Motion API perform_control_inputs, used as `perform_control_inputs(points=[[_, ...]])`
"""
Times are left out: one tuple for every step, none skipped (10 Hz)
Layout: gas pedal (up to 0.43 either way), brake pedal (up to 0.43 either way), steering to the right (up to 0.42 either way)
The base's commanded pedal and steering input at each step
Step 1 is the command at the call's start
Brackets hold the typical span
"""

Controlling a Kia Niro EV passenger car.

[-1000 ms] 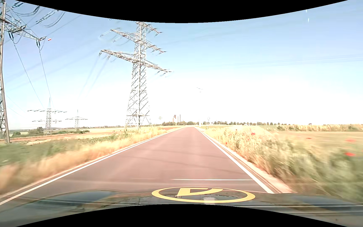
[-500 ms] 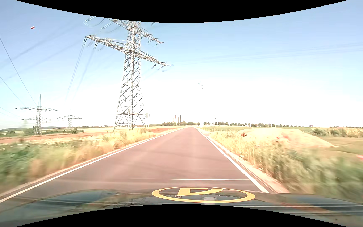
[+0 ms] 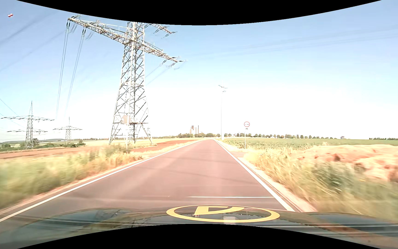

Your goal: Follow the waypoints while adhering to traffic rules and regulations

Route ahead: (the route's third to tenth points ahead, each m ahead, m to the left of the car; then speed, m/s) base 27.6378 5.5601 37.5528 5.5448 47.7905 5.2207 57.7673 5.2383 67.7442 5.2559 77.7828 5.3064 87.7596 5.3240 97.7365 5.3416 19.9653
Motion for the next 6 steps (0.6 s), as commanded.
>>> perform_control_inputs(points=[[0.26, 0.0, -0.002], [0.268, 0.0, -0.002], [0.28, 0.0, -0.002], [0.287, 0.0, -0.002], [0.287, 0.0, -0.002], [0.299, 0.0, -0.002]])
